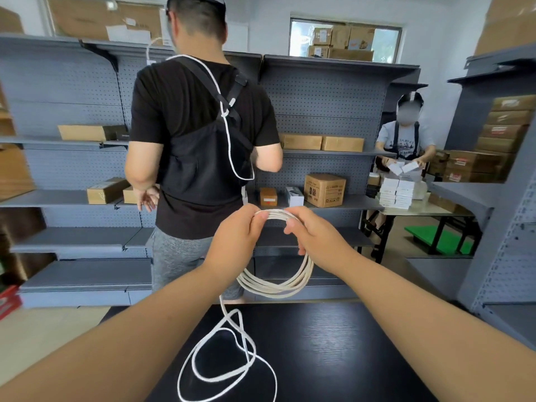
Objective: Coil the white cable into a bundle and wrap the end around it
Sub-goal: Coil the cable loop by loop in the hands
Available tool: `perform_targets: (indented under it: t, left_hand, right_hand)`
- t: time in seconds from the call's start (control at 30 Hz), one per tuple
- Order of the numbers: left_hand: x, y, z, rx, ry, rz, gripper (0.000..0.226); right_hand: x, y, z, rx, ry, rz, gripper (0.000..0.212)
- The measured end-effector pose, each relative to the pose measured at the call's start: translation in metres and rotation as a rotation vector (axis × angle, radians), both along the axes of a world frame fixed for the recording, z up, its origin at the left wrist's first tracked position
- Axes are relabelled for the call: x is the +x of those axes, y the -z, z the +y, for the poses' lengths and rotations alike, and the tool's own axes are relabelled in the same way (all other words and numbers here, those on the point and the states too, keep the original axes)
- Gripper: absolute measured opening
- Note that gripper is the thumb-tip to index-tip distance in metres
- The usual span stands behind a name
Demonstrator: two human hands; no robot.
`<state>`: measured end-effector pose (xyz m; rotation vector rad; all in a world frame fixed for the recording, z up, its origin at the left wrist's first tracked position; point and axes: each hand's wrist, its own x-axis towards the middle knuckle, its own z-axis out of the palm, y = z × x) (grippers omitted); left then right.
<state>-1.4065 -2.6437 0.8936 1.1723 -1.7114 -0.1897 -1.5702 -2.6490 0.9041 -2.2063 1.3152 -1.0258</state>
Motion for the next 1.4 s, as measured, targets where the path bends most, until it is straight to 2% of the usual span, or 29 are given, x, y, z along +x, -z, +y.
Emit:
perform_targets:
  t: [0.07, 0.17, 0.27, 0.43, 0.5, 0.63, 0.8, 0.97, 1.1, 1.23, 1.4]
  left_hand:
    - [0.001, -0.002, 0.000, -0.024, 0.002, -0.046, 0.022]
    - [0.004, -0.002, 0.000, -0.004, 0.046, -0.061, 0.022]
    - [0.006, 0.002, -0.002, 0.134, 0.148, 0.072, 0.026]
    - [0.014, 0.010, -0.003, 0.503, 0.443, 0.433, 0.021]
    - [0.020, 0.010, -0.002, 0.608, 0.531, 0.481, 0.020]
    - [0.024, 0.009, 0.000, 0.658, 0.563, 0.506, 0.016]
    - [0.013, 0.014, 0.001, 0.567, 0.514, 0.607, 0.019]
    - [0.003, 0.017, 0.003, 0.443, 0.493, 0.670, 0.019]
    - [-0.002, 0.018, 0.000, 0.305, 0.294, 0.550, 0.025]
    - [0.001, 0.016, -0.006, 0.209, 0.199, 0.467, 0.023]
    - [0.004, 0.008, -0.004, 0.102, 0.103, 0.247, 0.018]
  right_hand:
    - [0.000, -0.001, 0.000, -0.038, 0.012, 0.087, 0.017]
    - [0.001, -0.001, 0.000, -0.104, 0.047, 0.111, 0.020]
    - [0.000, 0.000, -0.003, -0.167, 0.075, 0.110, 0.012]
    - [-0.007, -0.002, -0.003, -0.162, 0.104, 0.016, 0.018]
    - [-0.010, -0.003, -0.002, -0.166, 0.118, -0.008, 0.023]
    - [-0.010, 0.000, -0.002, -0.177, 0.163, -0.141, 0.026]
    - [0.000, 0.012, -0.010, -0.135, 0.242, -0.392, 0.022]
    - [0.005, 0.019, -0.010, -0.122, 0.295, -0.480, 0.026]
    - [0.008, 0.020, -0.005, -0.087, 0.263, -0.566, 0.024]
    - [0.008, 0.020, -0.001, -0.031, 0.219, -0.604, 0.025]
    - [0.000, 0.015, -0.004, -0.021, 0.134, -0.490, 0.015]
